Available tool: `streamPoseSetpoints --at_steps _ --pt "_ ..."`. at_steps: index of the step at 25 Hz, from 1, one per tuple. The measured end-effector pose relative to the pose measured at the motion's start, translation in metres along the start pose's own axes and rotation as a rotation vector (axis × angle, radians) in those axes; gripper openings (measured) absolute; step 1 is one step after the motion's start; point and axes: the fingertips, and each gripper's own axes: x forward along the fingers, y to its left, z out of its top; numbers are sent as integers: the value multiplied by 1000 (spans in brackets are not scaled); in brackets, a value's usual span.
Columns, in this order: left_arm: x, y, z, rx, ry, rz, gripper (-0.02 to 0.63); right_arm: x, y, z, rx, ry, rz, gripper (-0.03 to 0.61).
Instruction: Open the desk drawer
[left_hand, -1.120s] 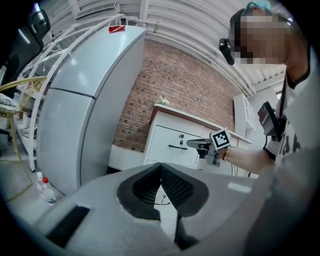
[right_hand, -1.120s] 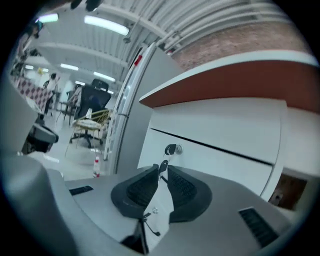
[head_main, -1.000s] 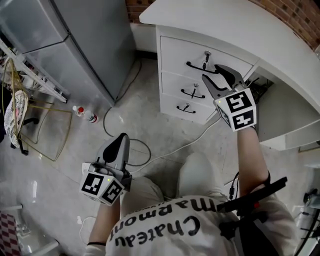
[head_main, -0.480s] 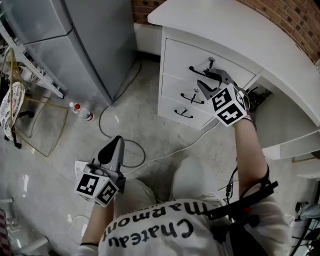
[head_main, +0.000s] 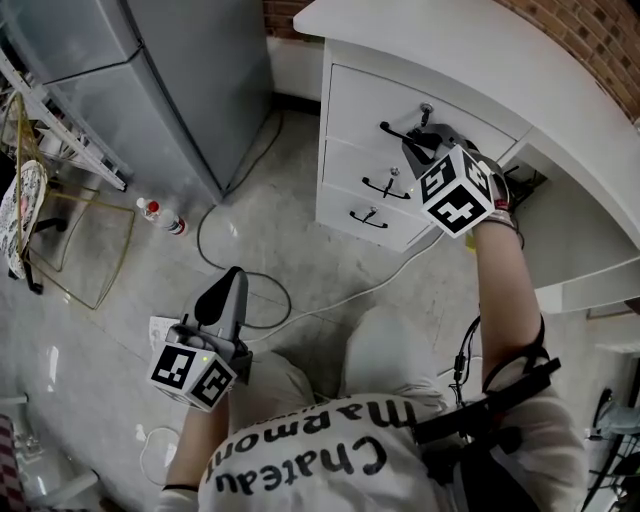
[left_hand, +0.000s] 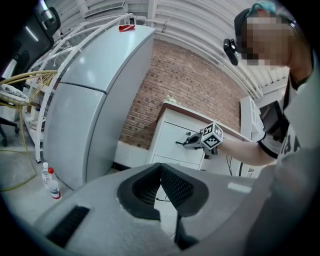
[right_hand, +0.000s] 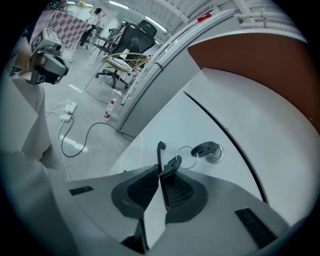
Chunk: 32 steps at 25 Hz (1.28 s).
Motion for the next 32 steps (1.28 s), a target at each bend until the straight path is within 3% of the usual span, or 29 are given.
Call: streamPoseSetpoints --at_steps 5,11,22,32 --pt "-3 -2 -2 -4 0 0 15 -1 0 -3 100 -6 42 38" --pt "-4 -2 -1 -9 -5 -4 15 -1 1 -3 133 43 78 37" --pt "-6 3 5 -23 -18 -7 15 -27 29 11 72 53 92 34" --pt "-3 2 4 -4 -18 4 15 -51 51 17 90 54 97 34"
